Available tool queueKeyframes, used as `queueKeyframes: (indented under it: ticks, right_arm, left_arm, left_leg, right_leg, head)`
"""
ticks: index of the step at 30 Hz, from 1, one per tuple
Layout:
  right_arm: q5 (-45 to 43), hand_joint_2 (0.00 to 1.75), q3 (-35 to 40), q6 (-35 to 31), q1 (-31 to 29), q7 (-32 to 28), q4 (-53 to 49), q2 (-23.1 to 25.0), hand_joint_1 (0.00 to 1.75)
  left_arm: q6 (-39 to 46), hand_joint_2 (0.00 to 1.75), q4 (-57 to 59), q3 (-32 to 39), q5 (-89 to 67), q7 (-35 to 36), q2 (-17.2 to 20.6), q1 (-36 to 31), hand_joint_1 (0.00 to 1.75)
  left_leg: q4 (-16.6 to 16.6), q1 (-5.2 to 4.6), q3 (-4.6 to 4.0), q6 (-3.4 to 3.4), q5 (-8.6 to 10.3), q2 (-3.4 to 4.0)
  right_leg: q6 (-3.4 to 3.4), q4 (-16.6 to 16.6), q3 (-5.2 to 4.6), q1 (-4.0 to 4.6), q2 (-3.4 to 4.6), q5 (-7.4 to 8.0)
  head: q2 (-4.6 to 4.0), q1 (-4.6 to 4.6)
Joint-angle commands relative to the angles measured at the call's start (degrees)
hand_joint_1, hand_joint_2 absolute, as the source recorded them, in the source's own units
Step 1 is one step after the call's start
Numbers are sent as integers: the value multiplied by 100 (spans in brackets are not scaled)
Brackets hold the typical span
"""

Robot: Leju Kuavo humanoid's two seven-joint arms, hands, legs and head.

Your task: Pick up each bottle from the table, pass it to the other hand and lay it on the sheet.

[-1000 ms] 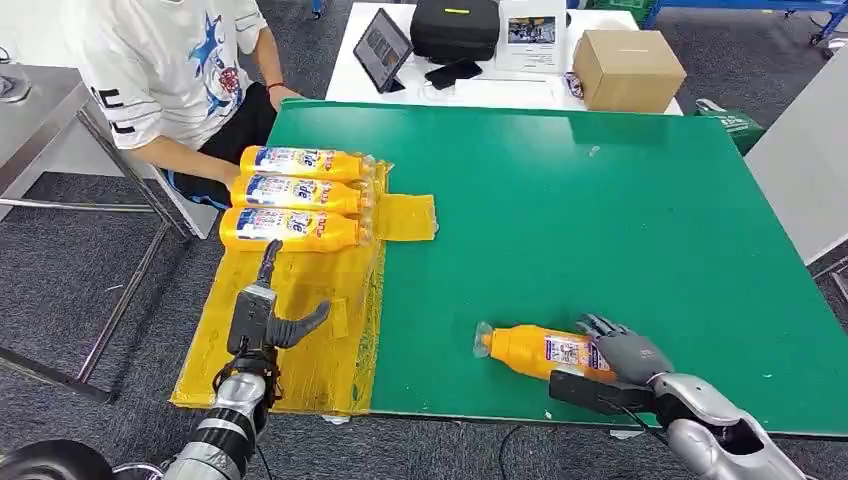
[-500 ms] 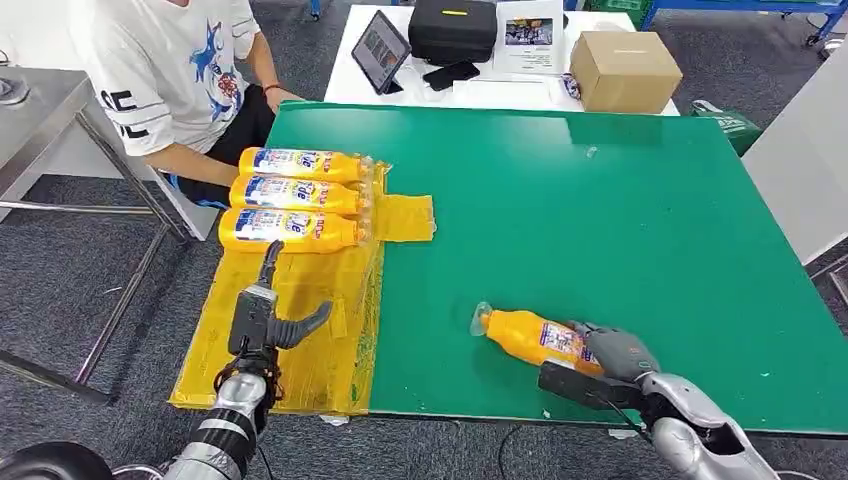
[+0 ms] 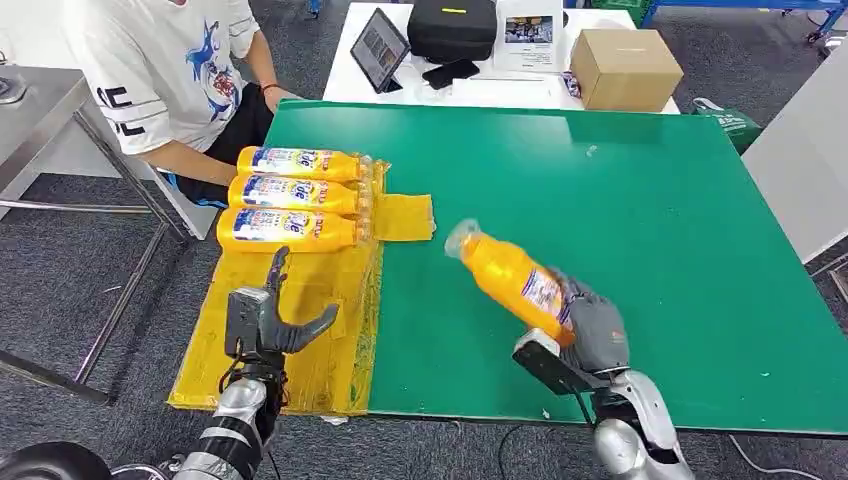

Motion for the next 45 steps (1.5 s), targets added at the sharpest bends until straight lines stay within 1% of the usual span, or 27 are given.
queueKeyframes:
  ticks: [1,2,3,4,6,7,9,11,13,15,17,18,19,20,22,23,24,25,26,27,30,31,35,36,40,41,45]
  right_arm:
    - [76,175,-1035,-1312,-233,-758,-359,1369,175]
    - [49,175,-1052,-1312,-220,-791,-354,1360,175]
    - [-25,175,-1177,-1312,-212,-906,-346,1446,175]
    - [-279,175,-1343,-1312,-216,-1191,-252,1576,175]
    - [-288,175,-1558,-1312,-215,-1515,-104,1735,175]
    - [-402,175,-1454,-1312,-242,-1607,55,1664,175]
    - [-366,175,-1508,-1312,-269,-1802,280,1734,175]
    - [-657,175,-1310,-1169,-326,-1865,644,1718,175]
    - [-1016,175,-1164,-726,-386,-1908,1092,1770,175]
    - [-1155,175,-1002,-495,-470,-2051,1714,1891,175]
    - [-1170,175,-980,-598,-484,-2172,1873,1952,175]
    - [-1173,175,-954,-582,-494,-2168,1917,1942,175]
    - [-1156,175,-864,-525,-505,-2178,2015,1919,175]
    - [-1246,175,-817,-371,-517,-2147,2212,2000,175]
    - [-1239,175,-640,-292,-526,-2202,2588,2163,175]
    - [-1229,175,-618,-355,-533,-2247,2662,2201,175]
    - [-1229,175,-618,-355,-533,-2247,2662,2201,175]
    - [-1229,175,-618,-355,-533,-2247,2662,2201,175]
    - [-1229,175,-618,-355,-533,-2247,2662,2201,175]
    - [-1229,175,-618,-355,-533,-2247,2662,2201,175]
    - [-1048,175,-165,-191,-621,-2267,3058,2281,175]
    - [-970,175,45,-318,-710,-2297,3356,2357,175]
    - [-1080,175,427,-377,-921,-2398,3813,2552,175]
    - [-973,175,556,-430,-971,-2355,3899,2560,175]
    - [-848,175,808,-560,-1047,-2300,4077,2602,175]
    - [-692,175,960,-672,-1062,-2292,4157,2611,175]
    - [-601,175,1348,-622,-1094,-2255,4533,2727,175]
  left_arm:
    - [-937,175,-896,-626,901,379,7,89,0]
    - [-930,175,-913,-636,911,400,3,83,0]
    - [-1015,175,-944,-675,991,405,29,94,0]
    - [-1192,175,-1079,-790,1200,408,95,132,0]
    - [-1422,175,-1288,-964,1347,465,198,172,0]
    - [-1465,175,-1371,-1046,1360,476,263,177,0]
    - [-1556,175,-1354,-1108,1416,559,339,151,0]
    - [-1801,175,-1260,-1161,1583,590,430,115,0]
    - [-2112,175,-1178,-1206,1741,561,517,118,0]
    - [-2488,175,-1076,-1232,1991,575,552,143,0]
    - [-2487,175,-1060,-1241,1993,566,547,156,0]
    - [-2547,175,-1055,-1266,2024,560,557,155,0]
    - [-2694,175,-995,-1316,2108,591,582,134,0]
    - [-2831,175,-905,-1374,2193,639,591,120,0]
    - [-2931,175,-782,-1505,2187,620,581,140,0]
    - [-2925,175,-762,-1524,2179,594,574,146,0]
    - [-2925,175,-762,-1524,2179,594,574,146,0]
    - [-2925,175,-762,-1524,2179,594,574,146,0]
    - [-2925,175,-762,-1524,2179,594,574,146,0]
    - [-2925,175,-762,-1524,2179,594,574,146,0]
    - [-3087,175,-616,-1706,2202,542,556,75,0]
    - [-3104,175,-537,-1790,2211,495,534,44,0]
    - [-3086,175,-322,-2040,2119,547,578,-81,0]
    - [-3072,175,-252,-2058,2132,557,577,-105,0]
    - [-3027,175,-47,-2082,2191,651,560,-185,0]
    - [-2986,175,7,-2077,2202,659,559,-206,0]
    - [-3017,175,150,-2069,2360,713,511,-307,0]
  left_leg:
    - [8,10,7,-10,-11,2]
    - [4,4,0,-4,-3,-10]
    - [6,9,7,-7,-9,-4]
    - [8,10,11,-8,-13,-6]
    - [5,8,10,-9,-11,1]
    - [2,3,-1,-7,-5,-6]
    - [-2,3,0,-8,-3,-10]
    - [-5,5,7,-8,-5,-6]
    - [-9,12,28,-14,-11,11]
    - [-13,15,31,-14,-11,19]
    - [-11,9,15,-7,-6,4]
    - [-13,14,23,-10,-8,10]
    - [-9,11,11,-7,-5,-2]
    - [-9,15,19,-11,-9,3]
    - [-12,17,26,-11,-11,9]
    - [-11,13,17,-8,-7,-2]
    - [-12,17,26,-10,-10,6]
    - [-9,11,11,-7,-5,-4]
    - [-10,16,23,-10,-10,2]
    - [-8,12,9,-8,-6,-7]
    - [-7,16,15,-10,-9,-2]
    - [-6,19,23,-12,-13,5]
    - [-7,17,13,-12,-8,5]
    - [-6,21,21,-16,-11,9]
    - [-6,16,2,-9,-3,-7]
    - [-7,20,14,-11,-7,-2]
    - [-5,19,9,-11,-6,-5]
  right_leg:
    - [-15,2,9,11,-2,-8]
    - [-8,1,2,4,-5,-4]
    - [-13,-2,11,11,1,-5]
    - [-16,-1,17,11,0,-8]
    - [-15,-3,17,9,8,-5]
    - [-11,-1,4,3,3,-2]
    - [-12,-6,6,4,0,-1]
    - [-12,-10,13,5,7,0]
    - [-21,-17,30,13,20,0]
    - [-21,-22,32,17,26,3]
    - [-12,-13,18,9,15,2]
    - [-16,-17,25,14,20,2]
    - [-11,-9,14,9,10,0]
    - [-16,-12,23,14,14,-1]
    - [-17,-16,28,15,20,-1]
    - [-11,-13,22,11,11,-1]
    - [-15,-17,30,15,17,-1]
    - [-11,-10,16,8,9,-1]
    - [-16,-14,28,14,13,-3]
    - [-12,-9,14,9,7,-3]
    - [-15,-12,21,14,10,-3]
    - [-19,-14,28,17,14,-4]
    - [-18,-10,15,14,13,-2]
    - [-24,-9,21,19,15,-4]
    - [-11,-6,4,11,5,-2]
    - [-15,-10,15,16,8,-3]
    - [-14,-7,11,14,5,-4]
  head:
    - [0,2]
    - [0,4]
    - [0,4]
    - [0,2]
    - [0,2]
    - [0,2]
    - [0,4]
    - [0,2]
    - [0,2]
    - [0,2]
    - [0,2]
    - [0,2]
    - [0,2]
    - [0,2]
    - [0,0]
    - [0,4]
    - [0,4]
    - [0,4]
    - [0,2]
    - [0,4]
    - [0,2]
    - [0,2]
    - [0,4]
    - [0,4]
    - [0,4]
    - [0,2]
    - [0,4]
